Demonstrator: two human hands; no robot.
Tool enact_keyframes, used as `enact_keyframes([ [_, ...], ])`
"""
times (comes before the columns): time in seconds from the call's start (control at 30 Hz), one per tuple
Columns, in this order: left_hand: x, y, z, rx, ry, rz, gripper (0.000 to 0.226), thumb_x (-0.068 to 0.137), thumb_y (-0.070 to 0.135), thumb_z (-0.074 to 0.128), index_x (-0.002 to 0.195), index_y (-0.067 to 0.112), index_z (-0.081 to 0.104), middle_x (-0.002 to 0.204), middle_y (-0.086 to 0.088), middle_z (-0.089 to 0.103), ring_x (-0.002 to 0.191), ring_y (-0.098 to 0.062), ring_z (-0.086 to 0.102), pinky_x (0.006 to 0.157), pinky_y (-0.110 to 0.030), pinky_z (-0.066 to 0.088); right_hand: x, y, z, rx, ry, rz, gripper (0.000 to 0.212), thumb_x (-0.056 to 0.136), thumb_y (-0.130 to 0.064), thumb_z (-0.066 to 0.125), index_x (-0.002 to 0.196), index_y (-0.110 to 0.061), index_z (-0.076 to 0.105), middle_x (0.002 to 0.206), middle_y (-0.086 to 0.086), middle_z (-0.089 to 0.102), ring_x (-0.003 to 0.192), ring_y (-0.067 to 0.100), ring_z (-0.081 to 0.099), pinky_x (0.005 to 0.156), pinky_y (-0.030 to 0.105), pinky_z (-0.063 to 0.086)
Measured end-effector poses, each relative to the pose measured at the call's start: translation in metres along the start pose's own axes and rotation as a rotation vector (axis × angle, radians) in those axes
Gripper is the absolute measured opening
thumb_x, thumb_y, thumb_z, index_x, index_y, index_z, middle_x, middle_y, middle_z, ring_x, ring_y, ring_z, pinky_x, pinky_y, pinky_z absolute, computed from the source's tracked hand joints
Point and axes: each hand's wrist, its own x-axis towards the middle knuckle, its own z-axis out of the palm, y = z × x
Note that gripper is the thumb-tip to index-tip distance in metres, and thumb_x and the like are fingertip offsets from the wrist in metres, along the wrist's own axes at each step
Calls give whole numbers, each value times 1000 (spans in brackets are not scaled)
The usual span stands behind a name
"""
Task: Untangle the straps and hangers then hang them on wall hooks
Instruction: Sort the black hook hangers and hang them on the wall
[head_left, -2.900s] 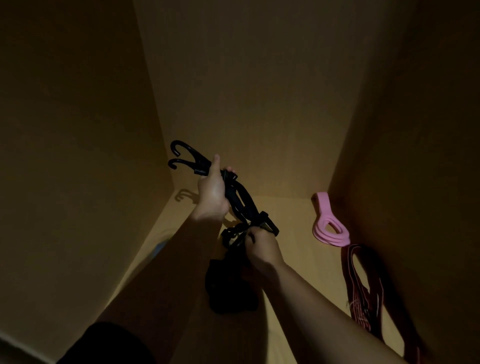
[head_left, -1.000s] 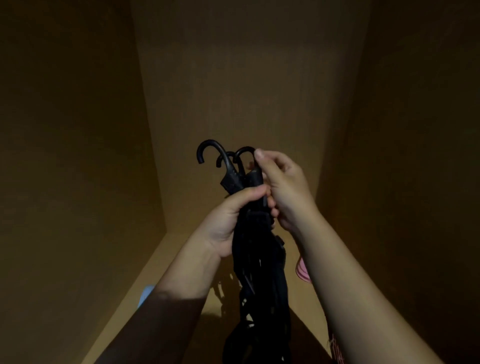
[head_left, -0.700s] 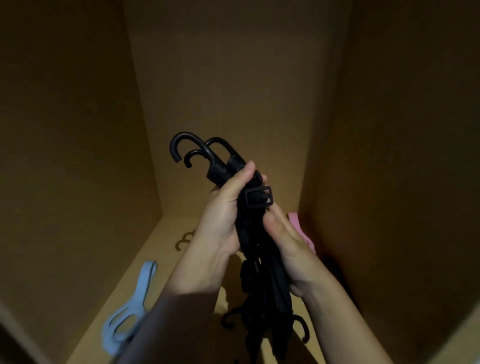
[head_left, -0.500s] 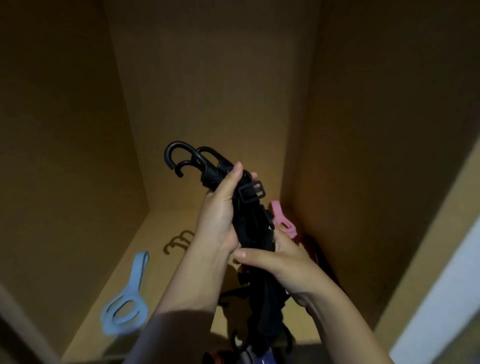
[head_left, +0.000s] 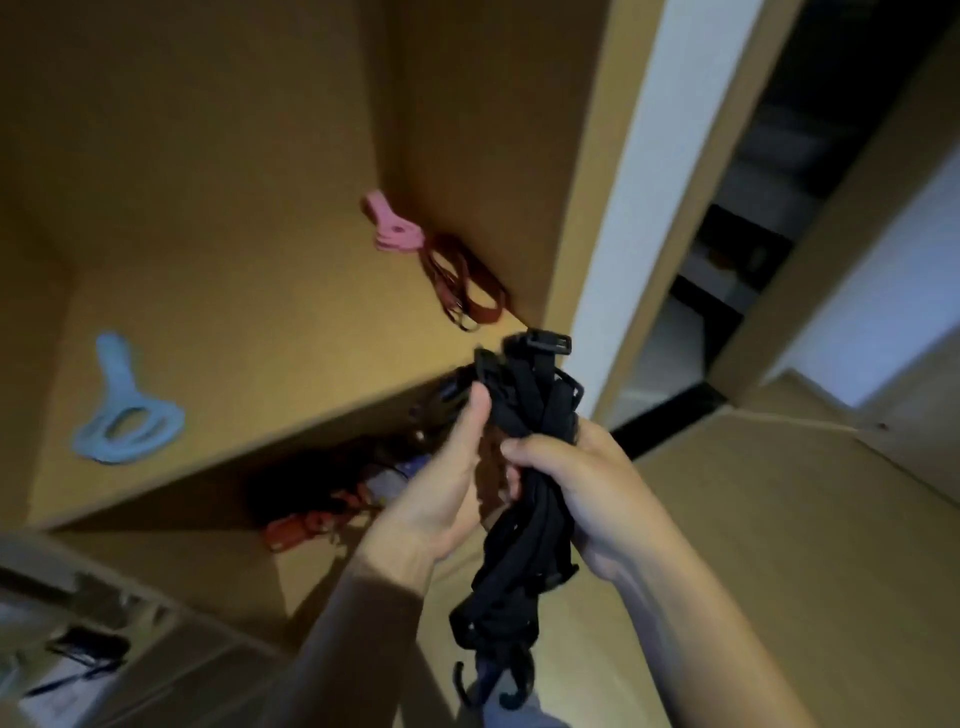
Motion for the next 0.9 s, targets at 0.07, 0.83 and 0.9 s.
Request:
enact_keyframes([
  [0.07, -6, -37, 24, 49, -28, -151, 60, 57, 65, 70, 102, 26, 66, 133, -17, 54, 118, -27, 54, 99, -33, 38, -25, 7, -17, -26, 114, -15, 14, 83, -2, 57, 72, -8, 61, 62, 3, 61, 59, 15, 60, 54, 20, 46],
  [0.83, 7, -274, 378, -58, -469, -481, 32, 80, 35, 61, 94, 8, 72, 104, -14, 71, 100, -20, 67, 86, -29, 55, -314, 5, -347, -336, 864, 166, 28, 82, -20, 52, 57, -18, 39, 54, -3, 37, 53, 14, 37, 57, 30, 28],
  [0.9, 14, -290, 405, -46, -463, -437, 21, 77, 26, 61, 80, 10, 74, 89, -11, 72, 87, -19, 69, 79, -29, 57, -331, 2, -376, -275, 925, 169, 24, 82, -19, 53, 61, -16, 42, 53, -3, 36, 50, 13, 36, 56, 30, 27],
])
